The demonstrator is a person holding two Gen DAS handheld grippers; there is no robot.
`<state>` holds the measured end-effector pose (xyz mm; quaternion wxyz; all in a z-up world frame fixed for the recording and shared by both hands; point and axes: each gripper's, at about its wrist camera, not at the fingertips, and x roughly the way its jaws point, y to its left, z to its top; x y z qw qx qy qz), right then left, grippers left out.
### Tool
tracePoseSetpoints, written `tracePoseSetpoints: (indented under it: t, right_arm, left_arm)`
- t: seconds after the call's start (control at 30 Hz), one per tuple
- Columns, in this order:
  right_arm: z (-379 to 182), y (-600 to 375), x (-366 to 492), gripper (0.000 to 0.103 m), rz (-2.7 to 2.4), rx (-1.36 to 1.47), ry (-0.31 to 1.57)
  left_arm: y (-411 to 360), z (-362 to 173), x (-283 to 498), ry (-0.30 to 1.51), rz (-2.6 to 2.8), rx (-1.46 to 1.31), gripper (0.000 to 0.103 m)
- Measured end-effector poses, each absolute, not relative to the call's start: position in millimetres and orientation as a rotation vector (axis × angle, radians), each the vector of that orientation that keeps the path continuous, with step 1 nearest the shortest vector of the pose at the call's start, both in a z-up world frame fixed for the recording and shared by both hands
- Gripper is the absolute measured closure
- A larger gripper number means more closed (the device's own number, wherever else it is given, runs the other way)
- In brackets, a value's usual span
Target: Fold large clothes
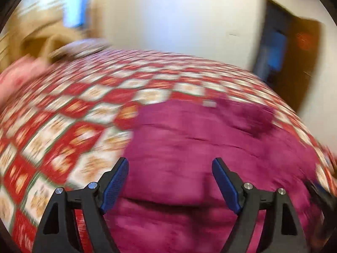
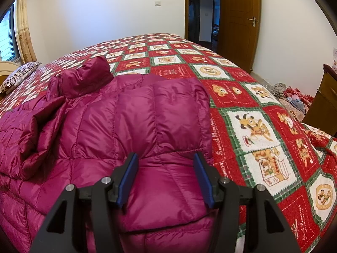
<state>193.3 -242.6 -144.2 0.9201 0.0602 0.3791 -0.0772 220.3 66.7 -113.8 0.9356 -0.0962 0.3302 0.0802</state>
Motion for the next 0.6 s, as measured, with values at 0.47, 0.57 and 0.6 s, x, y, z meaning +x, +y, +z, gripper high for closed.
tracePoseSetpoints:
  t: [0.47, 0.57, 0.6]
  right_arm:
    - [-125, -247, 189, 0.014, -0.224, 0.198, 0.792]
    - [-94, -233, 179, 0.013, -0.152, 0.282, 0.686]
    - [-86, -225, 180, 0.011, -0.123, 0.29, 0.67]
  left_arm:
    - [126, -160, 185, 0.619, 0.241, -0.61, 0.022]
    - [132, -160, 184, 0.595, 0.255, -0.65, 0.022]
    - [131, -158, 189, 0.595, 0.259, -0.646, 0.022]
